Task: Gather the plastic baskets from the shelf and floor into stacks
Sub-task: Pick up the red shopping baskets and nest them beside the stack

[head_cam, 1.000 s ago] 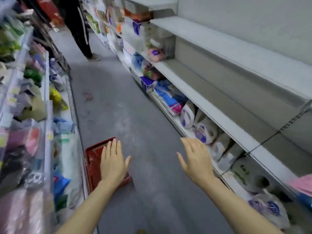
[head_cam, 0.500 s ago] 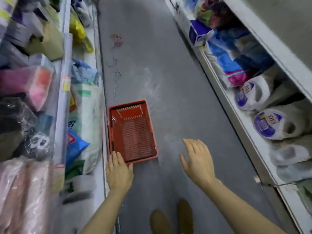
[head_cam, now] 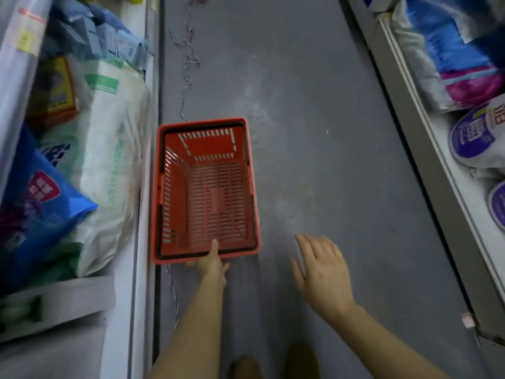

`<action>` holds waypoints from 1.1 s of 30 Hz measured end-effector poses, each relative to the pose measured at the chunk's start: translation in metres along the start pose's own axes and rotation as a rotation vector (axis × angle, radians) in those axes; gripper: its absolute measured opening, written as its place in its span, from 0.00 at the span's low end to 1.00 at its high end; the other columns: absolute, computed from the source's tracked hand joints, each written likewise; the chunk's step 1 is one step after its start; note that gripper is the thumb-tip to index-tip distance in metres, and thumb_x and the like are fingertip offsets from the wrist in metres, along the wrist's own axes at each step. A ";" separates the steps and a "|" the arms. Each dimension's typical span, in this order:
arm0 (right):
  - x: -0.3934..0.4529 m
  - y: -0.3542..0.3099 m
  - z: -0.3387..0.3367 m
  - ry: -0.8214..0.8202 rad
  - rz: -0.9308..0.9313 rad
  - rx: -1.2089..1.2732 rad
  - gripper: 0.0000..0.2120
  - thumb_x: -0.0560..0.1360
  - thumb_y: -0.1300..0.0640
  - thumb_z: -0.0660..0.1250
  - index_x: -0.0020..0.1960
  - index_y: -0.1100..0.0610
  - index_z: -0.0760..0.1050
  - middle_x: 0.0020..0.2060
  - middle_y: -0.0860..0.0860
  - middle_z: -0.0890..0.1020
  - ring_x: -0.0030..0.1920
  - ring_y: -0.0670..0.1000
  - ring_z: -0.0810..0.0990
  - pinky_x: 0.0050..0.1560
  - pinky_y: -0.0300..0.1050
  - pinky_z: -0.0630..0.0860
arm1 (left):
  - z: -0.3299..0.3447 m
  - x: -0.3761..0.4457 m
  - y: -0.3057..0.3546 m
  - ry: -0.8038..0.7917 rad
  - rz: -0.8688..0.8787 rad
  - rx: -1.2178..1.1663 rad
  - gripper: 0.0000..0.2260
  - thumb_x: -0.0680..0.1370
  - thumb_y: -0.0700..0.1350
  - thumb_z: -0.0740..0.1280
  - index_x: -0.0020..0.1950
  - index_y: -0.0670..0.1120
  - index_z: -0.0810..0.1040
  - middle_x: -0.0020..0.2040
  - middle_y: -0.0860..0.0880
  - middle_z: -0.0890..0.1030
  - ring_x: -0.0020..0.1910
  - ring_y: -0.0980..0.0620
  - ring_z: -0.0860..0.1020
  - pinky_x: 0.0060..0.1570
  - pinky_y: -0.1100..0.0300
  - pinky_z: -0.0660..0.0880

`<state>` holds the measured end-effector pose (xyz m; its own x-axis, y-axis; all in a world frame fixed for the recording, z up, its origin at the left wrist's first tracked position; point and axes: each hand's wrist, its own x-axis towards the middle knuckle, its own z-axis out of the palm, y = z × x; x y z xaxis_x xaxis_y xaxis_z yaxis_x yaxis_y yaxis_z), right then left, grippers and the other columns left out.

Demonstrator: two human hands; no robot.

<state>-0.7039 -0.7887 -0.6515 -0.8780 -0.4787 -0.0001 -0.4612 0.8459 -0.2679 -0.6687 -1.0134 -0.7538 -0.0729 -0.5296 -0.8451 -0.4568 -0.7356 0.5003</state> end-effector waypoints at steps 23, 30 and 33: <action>0.028 0.063 -0.224 0.233 0.874 0.664 0.30 0.80 0.46 0.61 0.75 0.61 0.62 0.73 0.60 0.67 0.73 0.60 0.65 0.71 0.57 0.62 | -0.070 -0.250 0.226 -0.389 0.291 0.541 0.43 0.71 0.27 0.71 0.78 0.57 0.63 0.59 0.40 0.83 0.29 0.44 0.84 0.28 0.50 0.80; -0.071 0.073 -0.361 0.439 1.017 1.337 0.15 0.72 0.65 0.69 0.59 0.61 0.81 0.46 0.54 0.87 0.42 0.51 0.85 0.49 0.47 0.82 | -0.064 -0.398 0.304 -0.663 0.530 0.793 0.37 0.72 0.34 0.73 0.77 0.56 0.66 0.41 0.41 0.87 0.31 0.43 0.85 0.29 0.55 0.80; -0.113 0.051 -0.414 0.679 0.992 1.476 0.27 0.53 0.45 0.81 0.51 0.52 0.84 0.46 0.53 0.86 0.42 0.50 0.85 0.46 0.45 0.82 | -0.054 -0.459 0.315 -0.811 0.688 0.744 0.30 0.74 0.43 0.73 0.75 0.57 0.70 0.44 0.49 0.87 0.37 0.49 0.86 0.30 0.58 0.80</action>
<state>-0.6813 -0.5940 -0.2666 -0.7845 0.4545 -0.4219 0.3088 -0.3038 -0.9013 -0.7312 -1.0250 -0.1976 -0.8810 -0.1049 -0.4613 -0.4721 0.1316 0.8717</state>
